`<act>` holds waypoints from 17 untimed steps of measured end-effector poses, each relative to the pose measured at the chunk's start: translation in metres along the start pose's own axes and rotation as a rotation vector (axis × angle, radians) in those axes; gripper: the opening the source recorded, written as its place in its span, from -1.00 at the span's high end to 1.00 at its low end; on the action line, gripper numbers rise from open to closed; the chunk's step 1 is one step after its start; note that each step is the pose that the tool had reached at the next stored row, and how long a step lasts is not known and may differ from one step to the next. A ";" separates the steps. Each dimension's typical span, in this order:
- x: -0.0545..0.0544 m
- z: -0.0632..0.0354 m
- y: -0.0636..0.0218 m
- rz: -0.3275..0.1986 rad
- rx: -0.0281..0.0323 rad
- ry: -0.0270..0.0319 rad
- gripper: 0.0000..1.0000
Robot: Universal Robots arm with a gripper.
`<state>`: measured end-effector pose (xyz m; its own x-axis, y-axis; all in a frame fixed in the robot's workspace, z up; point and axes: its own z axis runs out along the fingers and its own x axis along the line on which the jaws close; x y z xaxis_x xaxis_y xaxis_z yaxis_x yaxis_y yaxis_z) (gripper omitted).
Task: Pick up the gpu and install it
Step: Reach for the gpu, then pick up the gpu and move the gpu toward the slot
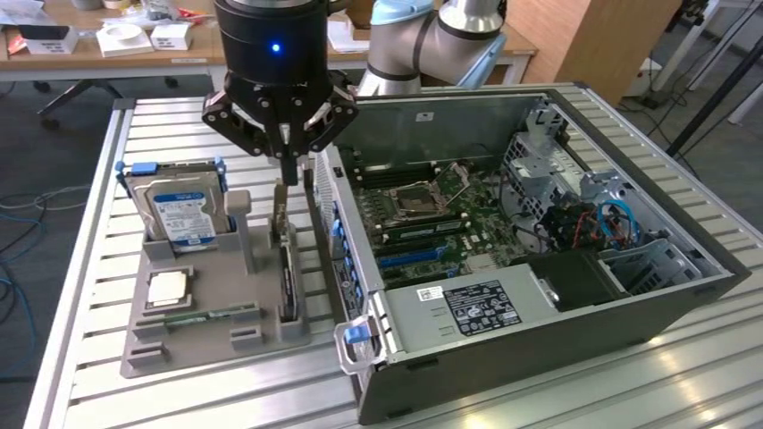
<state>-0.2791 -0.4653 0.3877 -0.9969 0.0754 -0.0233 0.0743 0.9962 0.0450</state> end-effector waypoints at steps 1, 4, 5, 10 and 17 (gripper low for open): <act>0.000 0.0000 -0.0001 0.000 -0.0001 -0.0001 0.80; 0.000 0.0000 -0.0002 0.000 0.0000 0.0000 0.80; 0.000 0.0000 -0.0002 0.000 -0.0001 0.0000 0.80; 0.000 0.0000 -0.0002 0.000 0.0000 0.0000 0.80; 0.000 0.0000 -0.0002 0.000 -0.0001 0.0000 0.54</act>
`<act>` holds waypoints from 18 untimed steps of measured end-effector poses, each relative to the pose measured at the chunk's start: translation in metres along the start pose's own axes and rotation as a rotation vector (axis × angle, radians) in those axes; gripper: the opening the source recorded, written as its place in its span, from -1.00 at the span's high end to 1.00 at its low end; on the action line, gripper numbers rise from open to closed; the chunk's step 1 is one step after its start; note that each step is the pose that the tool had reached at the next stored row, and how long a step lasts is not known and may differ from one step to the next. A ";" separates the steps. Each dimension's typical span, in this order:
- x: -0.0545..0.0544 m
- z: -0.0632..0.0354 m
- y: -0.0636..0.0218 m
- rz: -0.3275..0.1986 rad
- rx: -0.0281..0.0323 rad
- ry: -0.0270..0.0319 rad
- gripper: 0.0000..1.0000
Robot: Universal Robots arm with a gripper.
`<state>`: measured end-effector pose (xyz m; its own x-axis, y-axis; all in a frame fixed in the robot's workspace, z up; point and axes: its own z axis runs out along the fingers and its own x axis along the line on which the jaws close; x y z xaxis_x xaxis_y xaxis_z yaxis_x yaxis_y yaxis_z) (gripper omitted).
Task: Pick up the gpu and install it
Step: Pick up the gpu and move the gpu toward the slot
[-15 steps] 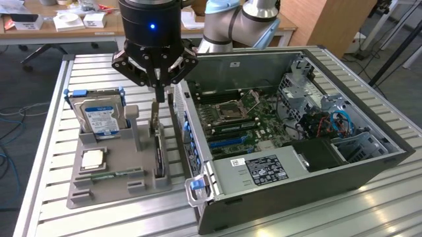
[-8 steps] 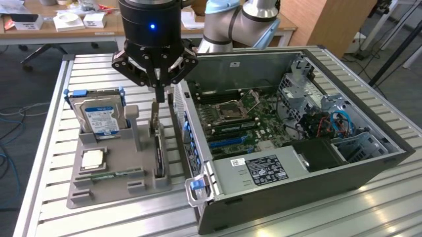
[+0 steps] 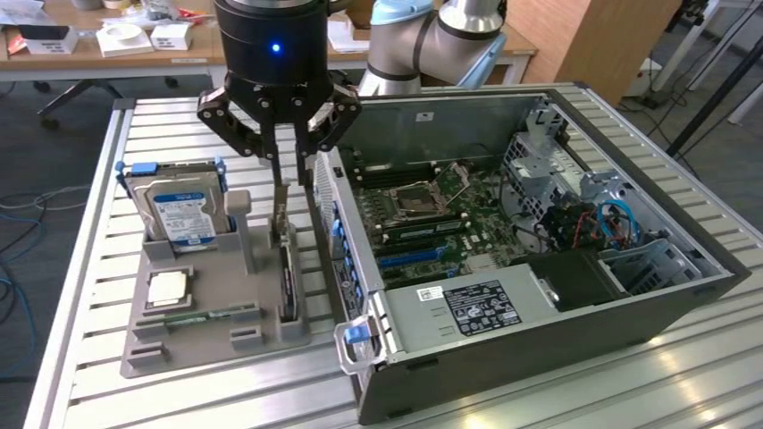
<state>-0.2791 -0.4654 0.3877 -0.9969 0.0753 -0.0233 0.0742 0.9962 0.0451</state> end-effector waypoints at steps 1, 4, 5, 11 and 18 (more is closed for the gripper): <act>0.000 0.0000 0.0000 0.000 0.0001 0.0000 0.42; 0.000 0.0000 0.0000 0.000 0.0000 0.0000 0.18; 0.000 0.0000 0.0000 0.000 0.0000 0.0000 0.18; 0.000 0.0020 -0.0001 0.000 -0.0007 0.0000 0.06; 0.000 0.0128 -0.0006 0.000 -0.0011 0.0000 0.06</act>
<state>-0.2790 -0.4654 0.3749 -0.9969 0.0753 -0.0232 0.0742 0.9962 0.0462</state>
